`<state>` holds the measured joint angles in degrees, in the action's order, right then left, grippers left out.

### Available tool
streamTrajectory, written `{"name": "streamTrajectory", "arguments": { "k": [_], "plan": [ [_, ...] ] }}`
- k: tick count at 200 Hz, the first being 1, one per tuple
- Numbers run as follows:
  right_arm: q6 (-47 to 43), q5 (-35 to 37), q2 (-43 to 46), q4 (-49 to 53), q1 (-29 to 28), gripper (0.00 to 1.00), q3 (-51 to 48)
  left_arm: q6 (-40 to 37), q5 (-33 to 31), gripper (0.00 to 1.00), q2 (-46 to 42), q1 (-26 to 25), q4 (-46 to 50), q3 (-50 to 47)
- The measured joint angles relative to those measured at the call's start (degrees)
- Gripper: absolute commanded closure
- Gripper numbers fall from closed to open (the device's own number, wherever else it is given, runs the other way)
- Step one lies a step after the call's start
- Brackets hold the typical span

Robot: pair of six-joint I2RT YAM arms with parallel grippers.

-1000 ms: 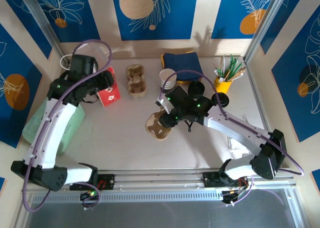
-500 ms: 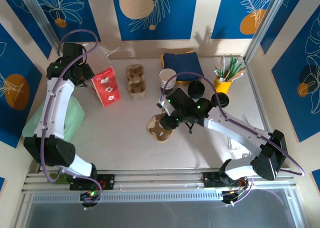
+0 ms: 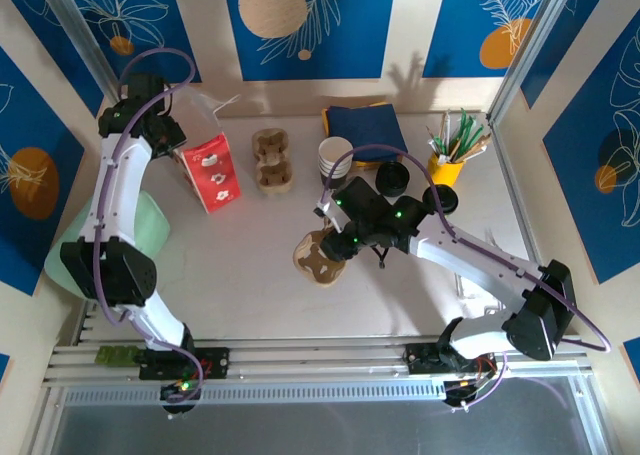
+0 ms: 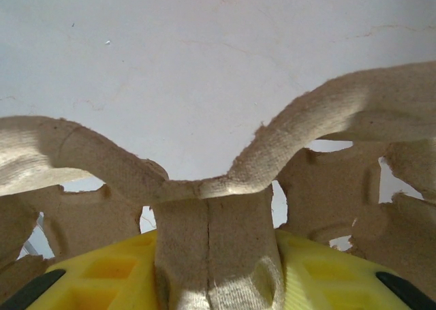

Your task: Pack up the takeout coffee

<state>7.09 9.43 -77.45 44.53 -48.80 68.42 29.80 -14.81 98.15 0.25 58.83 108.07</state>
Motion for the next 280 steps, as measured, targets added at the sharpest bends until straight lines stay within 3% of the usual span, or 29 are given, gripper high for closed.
{"name": "streamTrajectory", "arguments": {
  "k": [30,121,181,280],
  "plan": [
    [-0.02,-0.39,0.22,0.15,0.00,0.60,0.00,-0.09,0.00,0.64,3.21,0.46,0.31,3.04],
    [0.44,-0.42,1.55,1.73,-0.28,0.60,0.00,-0.17,0.90,0.98,5.88,0.74,1.90,6.10],
    [1.07,-0.35,3.32,3.32,-0.46,0.60,0.02,1.40,6.71,0.99,-0.04,0.76,1.62,0.07],
    [3.10,-0.13,8.11,6.67,-1.62,0.60,0.63,4.63,19.89,1.00,-26.82,0.63,2.23,-21.84]
  ]
}}
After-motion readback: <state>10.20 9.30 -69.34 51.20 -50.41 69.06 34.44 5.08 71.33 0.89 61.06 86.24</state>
